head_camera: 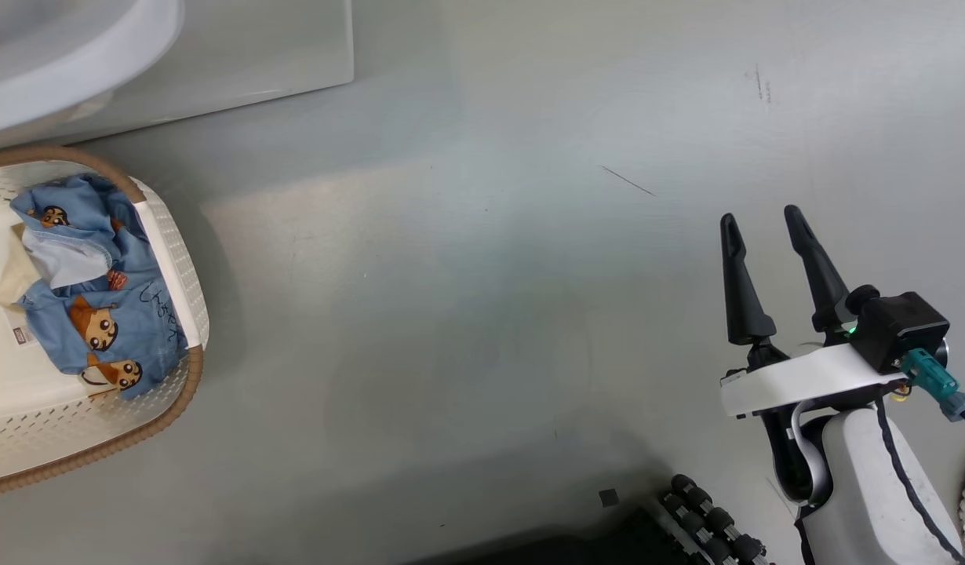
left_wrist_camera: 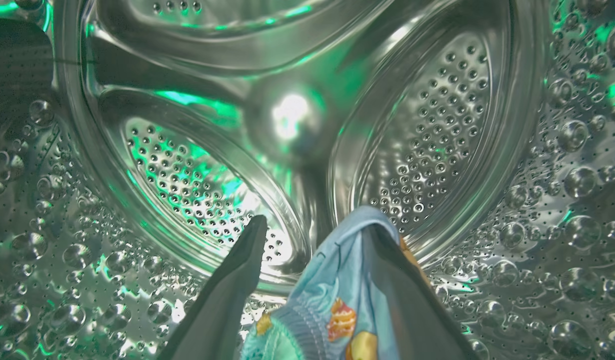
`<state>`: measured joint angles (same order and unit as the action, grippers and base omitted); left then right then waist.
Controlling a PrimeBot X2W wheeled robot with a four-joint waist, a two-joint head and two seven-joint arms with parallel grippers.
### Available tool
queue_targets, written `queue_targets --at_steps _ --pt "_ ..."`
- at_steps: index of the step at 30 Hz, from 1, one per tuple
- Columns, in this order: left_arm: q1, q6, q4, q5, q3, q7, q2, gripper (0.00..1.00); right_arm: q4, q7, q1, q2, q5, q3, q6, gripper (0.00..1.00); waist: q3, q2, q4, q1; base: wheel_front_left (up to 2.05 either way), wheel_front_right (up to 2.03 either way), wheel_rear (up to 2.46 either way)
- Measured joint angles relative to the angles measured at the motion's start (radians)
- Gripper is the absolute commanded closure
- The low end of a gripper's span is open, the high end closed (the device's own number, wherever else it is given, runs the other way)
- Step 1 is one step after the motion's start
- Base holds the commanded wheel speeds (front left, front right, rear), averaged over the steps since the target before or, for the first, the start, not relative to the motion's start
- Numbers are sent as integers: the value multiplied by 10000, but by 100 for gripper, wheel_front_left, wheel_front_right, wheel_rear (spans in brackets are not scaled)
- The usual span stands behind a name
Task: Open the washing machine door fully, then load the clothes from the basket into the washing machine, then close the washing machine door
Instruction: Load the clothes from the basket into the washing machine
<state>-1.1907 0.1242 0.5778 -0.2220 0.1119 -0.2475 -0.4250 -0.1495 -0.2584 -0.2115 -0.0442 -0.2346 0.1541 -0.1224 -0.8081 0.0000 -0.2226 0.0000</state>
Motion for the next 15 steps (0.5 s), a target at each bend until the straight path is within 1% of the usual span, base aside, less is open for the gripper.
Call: queue_targets --at_steps 7,11,15 --pt "39 0 587 -161 35 -15 313 0 -71 0 -104 8 10 -167 0 0 202 0 181 0 0 0 0" --pt "93 0 686 -163 -10 -19 408 0 -84 0 -165 10 69 -209 0 0 364 0 276 0 0 0 0" --pt "267 0 917 -188 -144 -48 633 0 -98 0 -281 6 82 -383 0 0 557 0 394 0 0 0 0"
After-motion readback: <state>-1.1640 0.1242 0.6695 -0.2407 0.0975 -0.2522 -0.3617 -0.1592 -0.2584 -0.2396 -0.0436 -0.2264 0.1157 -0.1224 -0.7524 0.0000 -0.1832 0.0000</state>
